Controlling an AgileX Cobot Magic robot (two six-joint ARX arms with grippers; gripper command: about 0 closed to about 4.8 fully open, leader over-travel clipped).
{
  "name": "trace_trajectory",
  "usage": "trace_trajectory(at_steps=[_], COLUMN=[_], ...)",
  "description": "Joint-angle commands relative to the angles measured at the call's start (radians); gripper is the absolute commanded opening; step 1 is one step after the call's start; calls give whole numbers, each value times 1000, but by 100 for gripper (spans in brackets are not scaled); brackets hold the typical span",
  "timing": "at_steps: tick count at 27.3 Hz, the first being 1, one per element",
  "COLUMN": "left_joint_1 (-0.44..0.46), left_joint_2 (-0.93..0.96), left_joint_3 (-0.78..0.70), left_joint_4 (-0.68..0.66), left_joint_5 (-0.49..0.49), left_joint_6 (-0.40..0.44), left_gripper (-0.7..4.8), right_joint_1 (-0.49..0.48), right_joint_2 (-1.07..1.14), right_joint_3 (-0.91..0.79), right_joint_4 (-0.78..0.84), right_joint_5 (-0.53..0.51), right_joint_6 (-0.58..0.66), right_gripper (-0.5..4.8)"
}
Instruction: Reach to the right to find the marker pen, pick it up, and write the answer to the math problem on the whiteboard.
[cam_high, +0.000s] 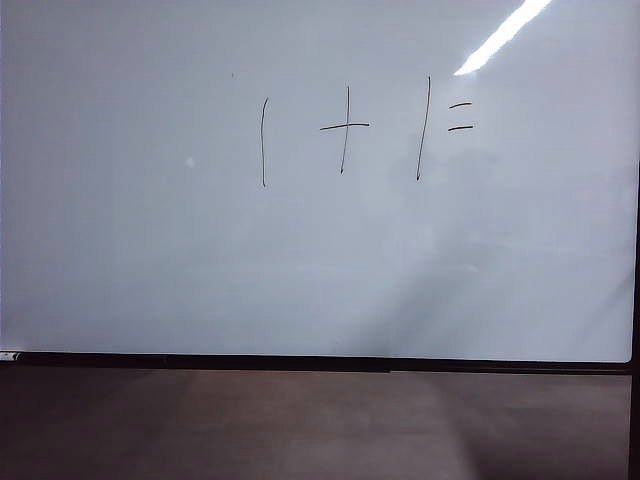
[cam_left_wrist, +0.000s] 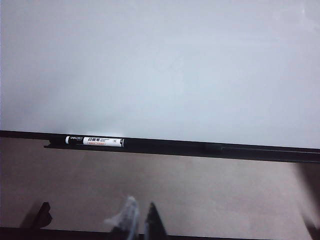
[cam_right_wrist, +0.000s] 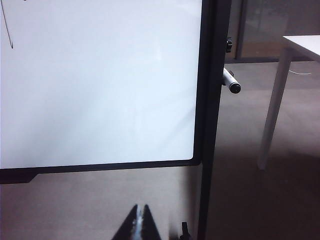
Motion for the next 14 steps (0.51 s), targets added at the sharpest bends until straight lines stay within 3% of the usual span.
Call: trace_trajectory(at_steps=[1, 9, 12, 14], left_joint_1=[0, 0, -9, -36], left_joint_2=[1, 4, 73, 179], left_joint_3=[1, 1, 1, 3], left_joint_4=[13, 37, 200, 414], left_joint_5=[4, 5, 27, 81], left_joint_6=[0, -4, -26, -44], left_gripper=[27, 27, 27, 27], right_joint_1=[-1, -1, -1, 0], right_joint_2=[-1, -1, -1, -1], right_joint_3=[-4, -4, -4, -4], right_joint_4=[10, 10, 10, 10], right_joint_5=[2, 2, 2, 2], right_joint_6=[0, 0, 0, 0], right_gripper=[-5, -5, -5, -5])
